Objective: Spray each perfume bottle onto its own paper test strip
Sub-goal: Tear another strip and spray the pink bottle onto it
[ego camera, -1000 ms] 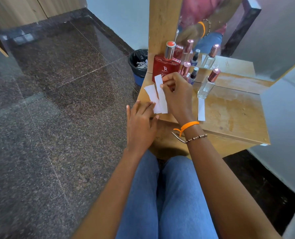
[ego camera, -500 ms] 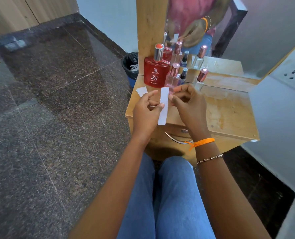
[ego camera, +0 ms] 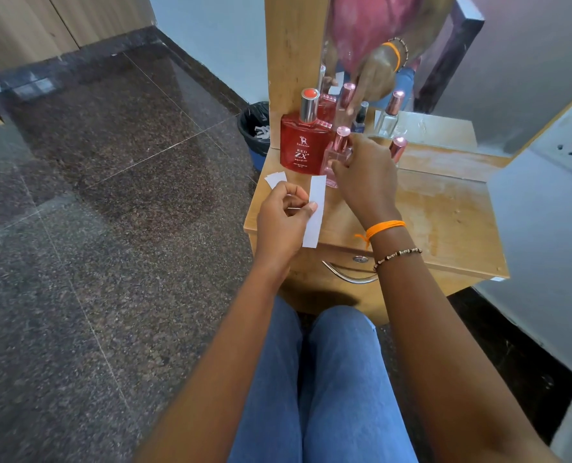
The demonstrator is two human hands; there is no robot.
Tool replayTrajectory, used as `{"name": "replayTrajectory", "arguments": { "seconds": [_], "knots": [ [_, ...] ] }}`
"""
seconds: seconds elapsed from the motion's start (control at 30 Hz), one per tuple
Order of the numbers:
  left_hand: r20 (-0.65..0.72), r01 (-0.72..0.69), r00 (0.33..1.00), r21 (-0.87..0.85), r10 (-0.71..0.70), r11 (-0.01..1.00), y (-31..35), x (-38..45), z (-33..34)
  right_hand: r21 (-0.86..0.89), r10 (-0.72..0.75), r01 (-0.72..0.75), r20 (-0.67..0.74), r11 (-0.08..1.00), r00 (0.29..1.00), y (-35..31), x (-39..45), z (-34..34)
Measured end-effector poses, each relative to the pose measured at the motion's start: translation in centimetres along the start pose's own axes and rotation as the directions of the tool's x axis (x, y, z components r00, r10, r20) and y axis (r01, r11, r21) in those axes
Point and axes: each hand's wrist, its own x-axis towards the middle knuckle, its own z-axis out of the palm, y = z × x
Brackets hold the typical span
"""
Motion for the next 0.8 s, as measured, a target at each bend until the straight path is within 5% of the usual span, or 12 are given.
{"name": "replayTrajectory", "arguments": {
  "seconds": [0.53, 0.8],
  "knots": [
    [-0.050, -0.047, 0.997, 0.096, 0.052, 0.994, -0.4, 0.1, 0.1, -0.020, -0.057, 0.058, 0.053, 0.998, 0.997, 0.0, -2.7, -3.6],
    [0.145, -0.156, 0.979, 0.069, 0.145, 0.985, 0.7, -1.3, 0.2, 0.132, -0.110, 0.070, 0.321, 0.989, 0.941, 0.9, -4.9, -7.5]
  ]
}}
